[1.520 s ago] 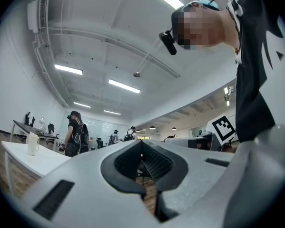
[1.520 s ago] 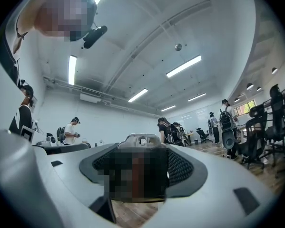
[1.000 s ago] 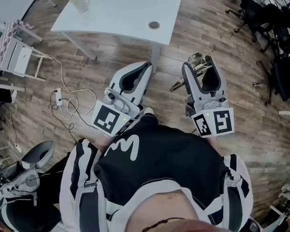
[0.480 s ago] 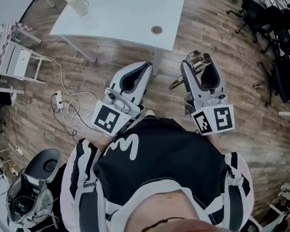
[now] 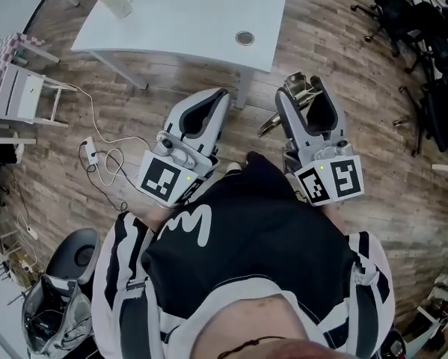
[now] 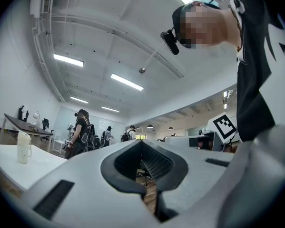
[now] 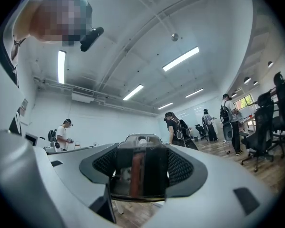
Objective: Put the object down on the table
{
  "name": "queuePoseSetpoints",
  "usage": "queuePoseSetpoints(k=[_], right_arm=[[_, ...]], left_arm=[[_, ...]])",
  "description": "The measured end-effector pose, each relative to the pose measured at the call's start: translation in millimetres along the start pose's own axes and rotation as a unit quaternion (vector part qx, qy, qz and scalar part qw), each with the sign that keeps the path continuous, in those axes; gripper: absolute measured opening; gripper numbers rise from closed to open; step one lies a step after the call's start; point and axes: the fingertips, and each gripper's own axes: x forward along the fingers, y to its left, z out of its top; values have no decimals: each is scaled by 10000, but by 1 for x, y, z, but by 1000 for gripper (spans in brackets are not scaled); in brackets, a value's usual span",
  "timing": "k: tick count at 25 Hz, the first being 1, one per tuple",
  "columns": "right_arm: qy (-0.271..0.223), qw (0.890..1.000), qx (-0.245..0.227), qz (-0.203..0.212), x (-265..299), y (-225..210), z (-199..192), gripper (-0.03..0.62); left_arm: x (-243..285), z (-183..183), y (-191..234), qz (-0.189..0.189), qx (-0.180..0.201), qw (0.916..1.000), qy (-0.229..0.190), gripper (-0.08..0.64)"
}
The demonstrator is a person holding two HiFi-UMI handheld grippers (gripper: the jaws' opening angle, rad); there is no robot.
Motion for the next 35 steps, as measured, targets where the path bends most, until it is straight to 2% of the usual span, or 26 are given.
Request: queuePoseSetpoints(k=[11, 19, 28, 35], right_arm=[[-82, 10000, -35, -8, 23, -28, -1, 301], [-67, 9999, -7, 115, 90, -61, -2, 301], [-48, 9992, 22, 389, 162, -103, 6, 301], [62, 9983, 84, 568, 201, -123, 0, 301]], left_arm=[[29, -12, 11, -34, 1, 10000, 18, 4], [77, -16, 71, 203, 22, 9998, -7, 4], [139, -9, 120, 438, 105, 9989, -119, 5], [166, -23, 152, 589, 90, 9982, -28, 4]])
